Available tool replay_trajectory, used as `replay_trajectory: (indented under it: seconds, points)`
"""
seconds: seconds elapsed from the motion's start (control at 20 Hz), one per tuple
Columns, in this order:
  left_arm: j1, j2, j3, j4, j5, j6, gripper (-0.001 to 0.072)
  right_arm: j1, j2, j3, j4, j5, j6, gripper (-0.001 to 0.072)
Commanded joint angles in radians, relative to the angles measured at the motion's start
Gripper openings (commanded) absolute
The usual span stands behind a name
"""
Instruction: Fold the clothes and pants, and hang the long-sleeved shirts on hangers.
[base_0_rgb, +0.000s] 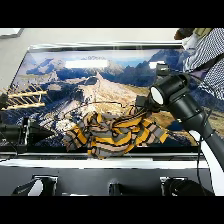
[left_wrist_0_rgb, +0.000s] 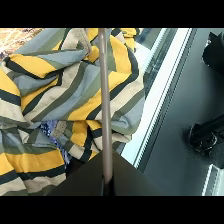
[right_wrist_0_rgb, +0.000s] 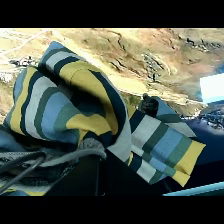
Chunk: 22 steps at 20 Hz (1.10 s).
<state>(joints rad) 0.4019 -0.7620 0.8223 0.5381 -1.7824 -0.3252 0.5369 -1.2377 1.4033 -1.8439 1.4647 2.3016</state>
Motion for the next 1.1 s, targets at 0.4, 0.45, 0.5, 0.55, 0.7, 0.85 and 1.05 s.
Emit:
replay_trajectory:
  seconds: [0.4, 0.45, 0.5, 0.55, 0.7, 0.85, 1.05]
  points:
    - [-0.001, 0.020, -0.001, -0.004, 0.002, -0.004, 0.0019, 0.000, -0.011, 0.000, -0.030, 0.001, 0.016, 0.0023]
    - [-0.001, 0.020, -0.001, -0.004, 0.003, -0.004, 0.0020, 0.000, -0.011, 0.000, -0.030, 0.002, 0.016, 0.0023]
    - [-0.002, 0.019, -0.001, -0.004, 0.011, -0.004, 0.0020, 0.000, -0.011, 0.000, -0.027, 0.000, 0.016, 0.0024]
    - [-0.010, 0.016, -0.001, -0.004, 0.023, -0.003, 0.0019, 0.000, -0.011, 0.000, -0.023, -0.002, 0.014, 0.0024]
    - [-0.046, -0.006, -0.001, 0.000, 0.030, 0.003, 0.0019, 0.000, -0.011, 0.000, -0.011, -0.003, 0.004, 0.0024]
    - [-0.089, -0.028, -0.001, 0.009, 0.032, 0.004, 0.0020, 0.000, -0.011, 0.000, 0.010, -0.024, -0.003, 0.0024]
    - [-0.096, -0.036, -0.001, 0.011, 0.063, 0.004, 0.0019, 0.000, -0.011, 0.000, 0.029, -0.028, -0.010, 0.0024]
